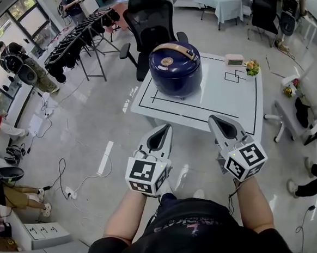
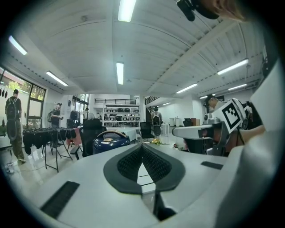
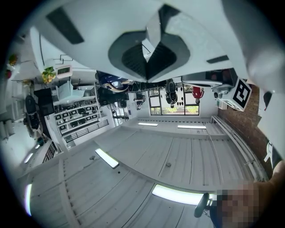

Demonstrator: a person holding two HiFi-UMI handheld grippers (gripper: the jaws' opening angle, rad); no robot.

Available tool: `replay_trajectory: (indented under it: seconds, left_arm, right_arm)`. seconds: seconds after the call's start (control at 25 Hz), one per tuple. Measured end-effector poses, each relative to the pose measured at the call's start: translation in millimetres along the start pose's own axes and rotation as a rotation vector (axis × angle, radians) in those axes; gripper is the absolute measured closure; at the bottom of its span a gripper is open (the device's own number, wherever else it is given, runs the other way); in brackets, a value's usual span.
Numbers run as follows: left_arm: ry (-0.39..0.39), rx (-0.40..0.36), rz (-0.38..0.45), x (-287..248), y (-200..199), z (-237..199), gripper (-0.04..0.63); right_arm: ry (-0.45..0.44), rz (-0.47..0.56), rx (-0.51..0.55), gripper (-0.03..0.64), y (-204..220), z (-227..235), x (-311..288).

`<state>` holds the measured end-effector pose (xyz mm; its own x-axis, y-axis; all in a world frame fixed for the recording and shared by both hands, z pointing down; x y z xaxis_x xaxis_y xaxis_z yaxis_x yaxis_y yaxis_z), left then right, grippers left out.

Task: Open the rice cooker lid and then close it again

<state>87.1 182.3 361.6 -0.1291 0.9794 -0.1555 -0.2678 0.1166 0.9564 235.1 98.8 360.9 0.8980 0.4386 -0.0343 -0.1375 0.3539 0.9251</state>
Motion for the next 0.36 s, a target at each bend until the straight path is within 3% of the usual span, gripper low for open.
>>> replay_trajectory:
  seconds: [0.36]
  left_arm:
    - [-0.005, 0.005, 0.0, 6.2, 2.0, -5.5, 0.592]
  right_arm:
    - [-0.003, -0.002, 0.008, 0.615, 0.9, -7.2, -4.5]
Point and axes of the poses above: the fingertips, and each gripper's own axes: x backward along the fingers, z to its right, y out of its underside, the point moved 4 cm from there along x, backward along the fingers, and after that the axes turned 14 degrees about -x, right-handed, at the moved point
